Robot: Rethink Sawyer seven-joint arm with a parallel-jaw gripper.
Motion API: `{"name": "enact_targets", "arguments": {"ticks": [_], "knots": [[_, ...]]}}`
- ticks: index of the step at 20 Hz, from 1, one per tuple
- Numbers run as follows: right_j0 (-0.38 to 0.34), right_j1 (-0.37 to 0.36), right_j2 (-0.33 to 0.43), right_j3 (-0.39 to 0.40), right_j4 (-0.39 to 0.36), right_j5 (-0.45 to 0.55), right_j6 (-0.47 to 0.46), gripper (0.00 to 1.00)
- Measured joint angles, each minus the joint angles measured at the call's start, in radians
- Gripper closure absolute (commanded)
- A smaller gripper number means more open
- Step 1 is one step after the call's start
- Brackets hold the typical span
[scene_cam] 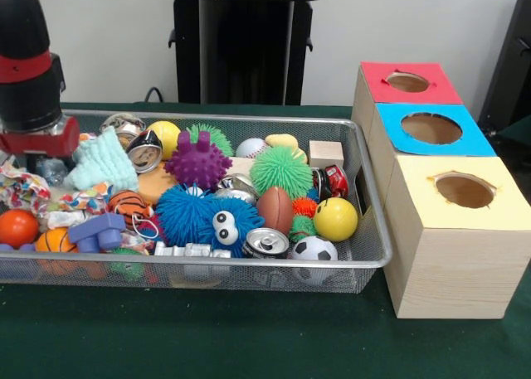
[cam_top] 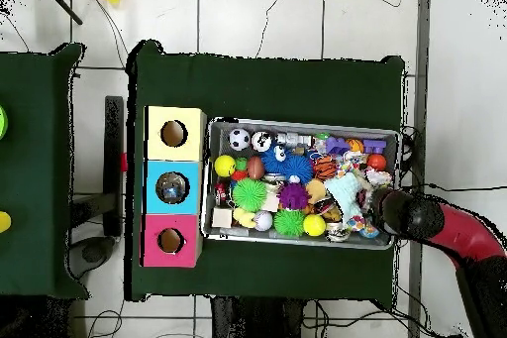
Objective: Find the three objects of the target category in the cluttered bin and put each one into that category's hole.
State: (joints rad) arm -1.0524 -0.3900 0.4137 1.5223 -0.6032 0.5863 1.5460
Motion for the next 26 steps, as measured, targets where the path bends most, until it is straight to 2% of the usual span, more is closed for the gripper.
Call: {"name": "enact_targets", "arguments": {"ticks": [2,3,20,21,26], "knots": [[-0.002,0.017,0.002,-0.022,-0.003,0.000,0.000,0.00],[-0.003,0.022,0.002,-0.028,-0.004,0.000,0.000,1.00],[0.007,0.017,0.006,-0.027,-0.016,0.000,0.000,1.00],[0.017,0.011,0.006,-0.024,-0.017,0.000,0.000,0.00],[0.028,0.003,0.006,-0.022,-0.017,0.000,0.000,0.00]]}}
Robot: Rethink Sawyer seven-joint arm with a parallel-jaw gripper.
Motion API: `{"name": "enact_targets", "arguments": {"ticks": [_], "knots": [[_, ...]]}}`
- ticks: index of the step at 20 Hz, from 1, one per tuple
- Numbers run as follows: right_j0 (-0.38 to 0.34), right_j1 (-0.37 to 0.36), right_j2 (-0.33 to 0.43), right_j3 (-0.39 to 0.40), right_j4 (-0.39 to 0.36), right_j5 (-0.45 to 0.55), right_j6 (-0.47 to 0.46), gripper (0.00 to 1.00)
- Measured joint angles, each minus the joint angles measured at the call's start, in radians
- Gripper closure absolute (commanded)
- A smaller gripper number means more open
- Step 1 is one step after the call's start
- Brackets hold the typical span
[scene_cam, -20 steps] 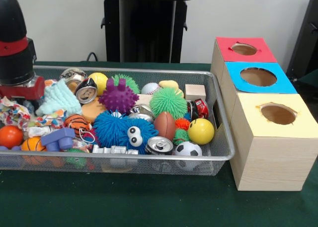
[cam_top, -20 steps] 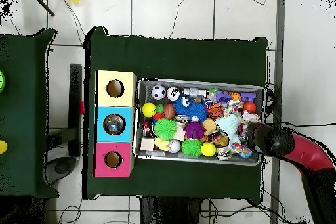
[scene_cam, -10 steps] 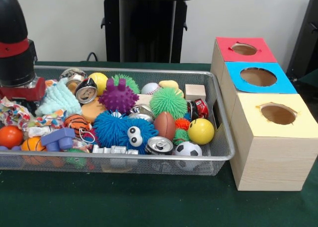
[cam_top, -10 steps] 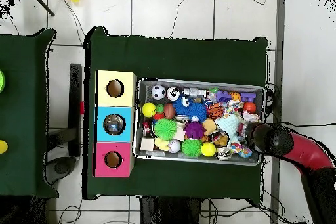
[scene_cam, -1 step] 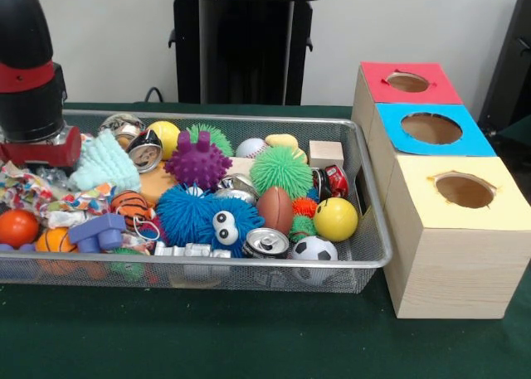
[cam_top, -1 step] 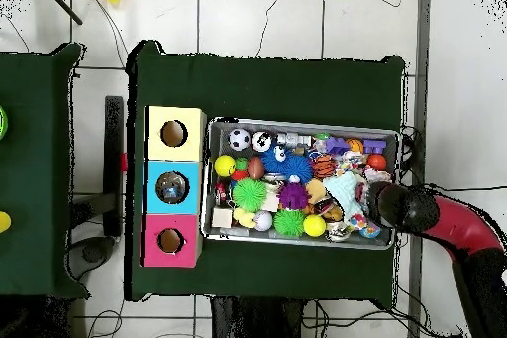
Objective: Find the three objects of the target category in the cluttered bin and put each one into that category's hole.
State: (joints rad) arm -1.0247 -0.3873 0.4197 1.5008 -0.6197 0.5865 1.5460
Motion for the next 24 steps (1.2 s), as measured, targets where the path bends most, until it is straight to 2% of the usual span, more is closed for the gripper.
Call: {"name": "enact_targets", "arguments": {"ticks": [15,24], "knots": [[0.007,-0.035,0.000,0.025,0.000,0.000,0.000,0.00],[0.002,-0.081,0.000,0.061,0.001,0.000,0.000,0.00]]}}
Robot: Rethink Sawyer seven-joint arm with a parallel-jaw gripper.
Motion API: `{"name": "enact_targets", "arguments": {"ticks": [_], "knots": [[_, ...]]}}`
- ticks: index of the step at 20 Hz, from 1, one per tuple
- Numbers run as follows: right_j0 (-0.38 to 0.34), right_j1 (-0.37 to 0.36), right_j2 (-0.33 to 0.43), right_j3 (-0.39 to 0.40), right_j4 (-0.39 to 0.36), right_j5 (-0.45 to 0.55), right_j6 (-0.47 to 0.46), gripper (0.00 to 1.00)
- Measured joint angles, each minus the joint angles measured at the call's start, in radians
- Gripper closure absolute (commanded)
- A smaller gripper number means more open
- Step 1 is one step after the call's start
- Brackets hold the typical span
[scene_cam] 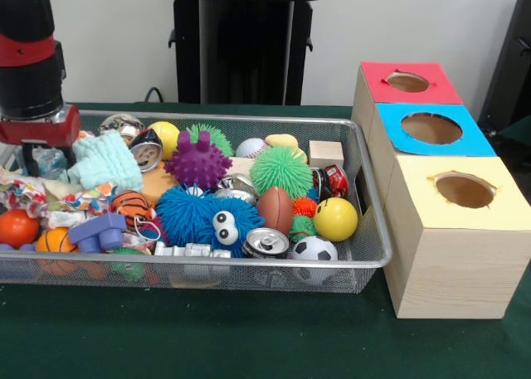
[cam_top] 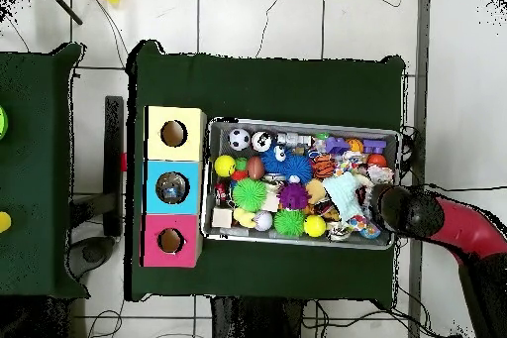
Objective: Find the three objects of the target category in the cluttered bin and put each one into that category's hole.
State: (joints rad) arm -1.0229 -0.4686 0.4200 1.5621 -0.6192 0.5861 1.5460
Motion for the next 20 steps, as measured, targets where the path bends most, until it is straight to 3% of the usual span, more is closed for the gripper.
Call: {"name": "enact_targets", "arguments": {"ticks": [14,15,20], "knots": [[-0.042,-0.026,0.000,0.036,0.000,0.000,0.000,0.00],[-0.048,-0.026,0.001,0.035,0.000,0.000,0.000,1.00],[-0.048,-0.026,0.000,0.040,0.000,0.001,0.000,1.00]]}}
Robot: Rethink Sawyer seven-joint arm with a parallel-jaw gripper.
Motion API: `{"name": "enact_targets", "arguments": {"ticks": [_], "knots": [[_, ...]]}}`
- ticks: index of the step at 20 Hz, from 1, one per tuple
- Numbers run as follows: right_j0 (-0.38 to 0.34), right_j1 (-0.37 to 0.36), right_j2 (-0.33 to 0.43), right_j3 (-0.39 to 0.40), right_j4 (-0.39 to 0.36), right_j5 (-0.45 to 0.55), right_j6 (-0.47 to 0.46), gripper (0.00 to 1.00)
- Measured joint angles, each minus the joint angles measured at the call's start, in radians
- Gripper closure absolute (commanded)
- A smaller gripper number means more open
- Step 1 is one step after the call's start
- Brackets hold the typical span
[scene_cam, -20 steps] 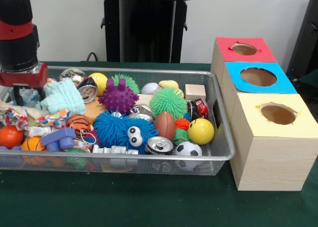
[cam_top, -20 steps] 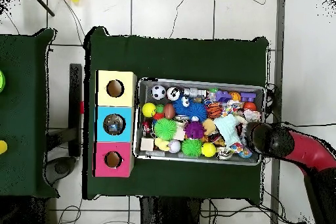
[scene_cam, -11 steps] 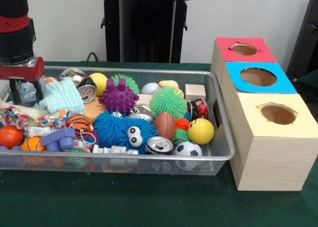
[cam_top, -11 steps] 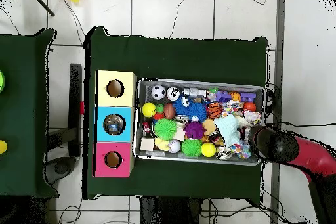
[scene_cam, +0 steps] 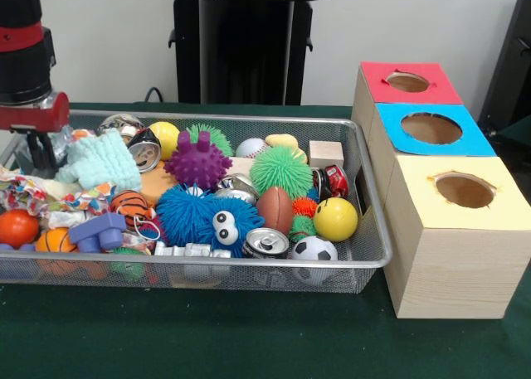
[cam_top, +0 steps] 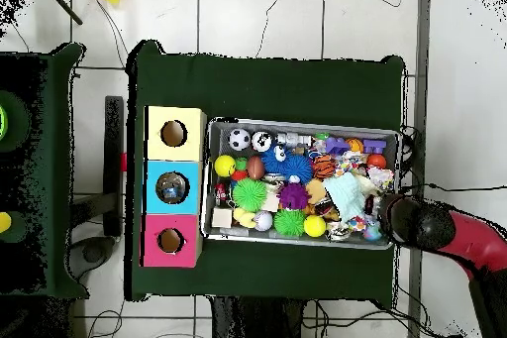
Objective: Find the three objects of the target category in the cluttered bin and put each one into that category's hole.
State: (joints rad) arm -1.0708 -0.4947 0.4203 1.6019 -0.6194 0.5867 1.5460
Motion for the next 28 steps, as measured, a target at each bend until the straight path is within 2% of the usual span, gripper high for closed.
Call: {"name": "enact_targets", "arguments": {"ticks": [10,11,23,28], "knots": [[0.003,0.000,0.001,0.018,0.000,0.000,0.000,1.00],[0.003,0.000,0.001,0.018,0.000,-0.001,0.000,0.00],[0.004,-0.002,0.011,0.023,0.000,-0.001,0.000,0.00],[0.001,-0.030,0.012,0.047,0.000,-0.001,0.000,0.00]]}}
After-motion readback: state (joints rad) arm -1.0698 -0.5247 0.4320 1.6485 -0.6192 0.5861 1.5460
